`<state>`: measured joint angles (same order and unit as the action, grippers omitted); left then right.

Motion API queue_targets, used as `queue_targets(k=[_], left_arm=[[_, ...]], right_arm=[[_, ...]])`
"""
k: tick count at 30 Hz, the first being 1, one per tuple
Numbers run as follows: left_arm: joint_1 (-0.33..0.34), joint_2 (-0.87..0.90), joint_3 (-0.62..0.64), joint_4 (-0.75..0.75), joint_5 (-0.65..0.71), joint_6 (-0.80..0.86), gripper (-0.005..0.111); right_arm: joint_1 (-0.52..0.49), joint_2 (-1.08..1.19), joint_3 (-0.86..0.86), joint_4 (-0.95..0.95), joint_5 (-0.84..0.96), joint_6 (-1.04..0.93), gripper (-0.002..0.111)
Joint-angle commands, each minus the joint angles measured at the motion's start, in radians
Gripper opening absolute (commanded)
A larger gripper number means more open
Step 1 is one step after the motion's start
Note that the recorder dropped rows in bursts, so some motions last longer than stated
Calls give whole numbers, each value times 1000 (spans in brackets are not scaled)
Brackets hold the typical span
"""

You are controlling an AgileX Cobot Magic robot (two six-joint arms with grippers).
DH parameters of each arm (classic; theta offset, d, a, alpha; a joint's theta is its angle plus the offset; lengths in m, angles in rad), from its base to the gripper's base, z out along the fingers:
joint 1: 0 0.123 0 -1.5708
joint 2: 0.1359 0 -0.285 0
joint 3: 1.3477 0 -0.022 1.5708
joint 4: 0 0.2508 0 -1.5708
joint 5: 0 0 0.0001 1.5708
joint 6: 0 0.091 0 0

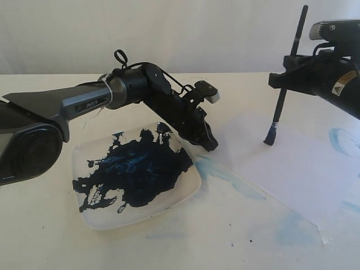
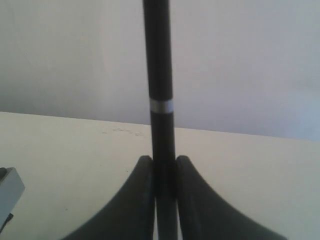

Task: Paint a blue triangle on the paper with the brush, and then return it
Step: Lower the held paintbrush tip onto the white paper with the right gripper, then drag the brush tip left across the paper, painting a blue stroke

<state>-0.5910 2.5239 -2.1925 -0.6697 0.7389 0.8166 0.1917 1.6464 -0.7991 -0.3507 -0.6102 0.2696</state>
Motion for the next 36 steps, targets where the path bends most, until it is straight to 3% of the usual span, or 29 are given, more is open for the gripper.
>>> queue_targets(k=[1,36], left_arm=[[1,-1,-3,-3,10,-7,0],[1,-1,-3,-3,16,-7,0]], right_arm=[[-6,2,-7,-8,28,-42,0],[-6,-51,-7,-8,195,-67,0]])
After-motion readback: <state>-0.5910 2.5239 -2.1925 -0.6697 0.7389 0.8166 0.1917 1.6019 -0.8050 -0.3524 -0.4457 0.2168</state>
